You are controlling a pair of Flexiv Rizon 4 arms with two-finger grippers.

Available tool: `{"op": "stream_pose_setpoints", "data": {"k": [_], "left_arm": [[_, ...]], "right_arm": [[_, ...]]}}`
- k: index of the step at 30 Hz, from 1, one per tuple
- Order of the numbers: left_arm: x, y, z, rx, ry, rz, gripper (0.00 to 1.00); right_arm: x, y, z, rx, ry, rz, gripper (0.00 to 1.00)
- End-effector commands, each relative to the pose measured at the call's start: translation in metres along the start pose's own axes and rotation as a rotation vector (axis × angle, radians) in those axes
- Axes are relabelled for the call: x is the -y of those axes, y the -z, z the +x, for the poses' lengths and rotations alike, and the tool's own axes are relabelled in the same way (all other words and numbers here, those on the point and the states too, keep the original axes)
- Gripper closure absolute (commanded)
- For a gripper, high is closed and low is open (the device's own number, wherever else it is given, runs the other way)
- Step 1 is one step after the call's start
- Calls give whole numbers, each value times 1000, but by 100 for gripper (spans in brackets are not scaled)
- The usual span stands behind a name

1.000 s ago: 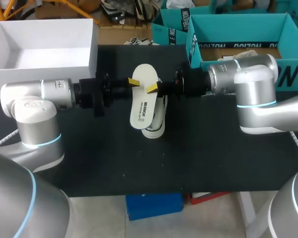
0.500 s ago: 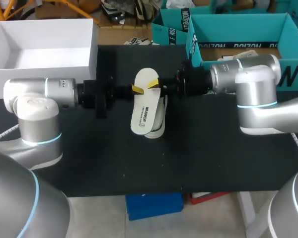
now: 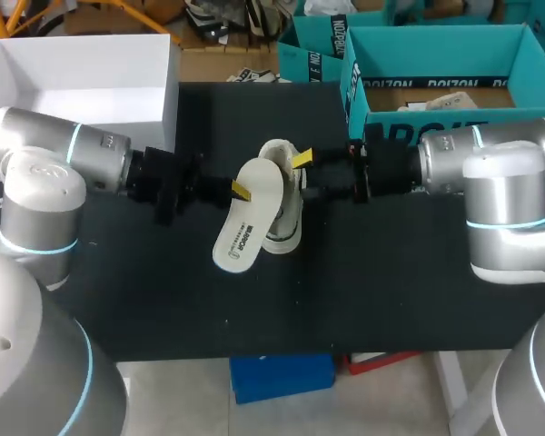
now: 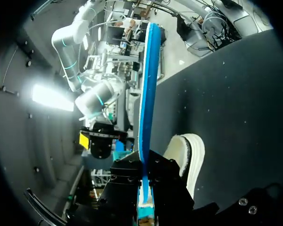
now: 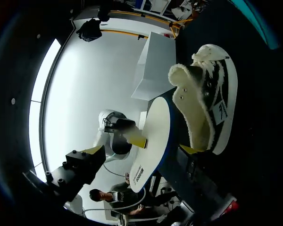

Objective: Take the shoe out of the shoebox, open the shoe tongue, remove and reinsert the insole, then place the shoe into the shoebox

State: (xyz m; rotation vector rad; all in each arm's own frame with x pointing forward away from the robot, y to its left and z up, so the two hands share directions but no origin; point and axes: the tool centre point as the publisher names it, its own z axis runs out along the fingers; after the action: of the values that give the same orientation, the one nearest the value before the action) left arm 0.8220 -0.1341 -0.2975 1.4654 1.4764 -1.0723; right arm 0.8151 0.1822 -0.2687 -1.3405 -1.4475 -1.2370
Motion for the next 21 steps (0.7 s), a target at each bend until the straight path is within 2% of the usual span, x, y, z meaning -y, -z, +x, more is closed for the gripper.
{"op": "stream_pose_setpoints", "data": {"k": [1,8,14,21], "left_arm": [[16,18,3,-100,11,8,100],[30,31,13,-163,30,31,100],[38,32,19,-197,39,65,100],[42,31,24,-229,44,91,100]], "right_arm": [[27,28,14,74,-4,-139,0],[49,53,18,150,-25,-249,0],[62,71,24,203,-37,-339,0],[74,87,31,245,-47,-403,0]]}}
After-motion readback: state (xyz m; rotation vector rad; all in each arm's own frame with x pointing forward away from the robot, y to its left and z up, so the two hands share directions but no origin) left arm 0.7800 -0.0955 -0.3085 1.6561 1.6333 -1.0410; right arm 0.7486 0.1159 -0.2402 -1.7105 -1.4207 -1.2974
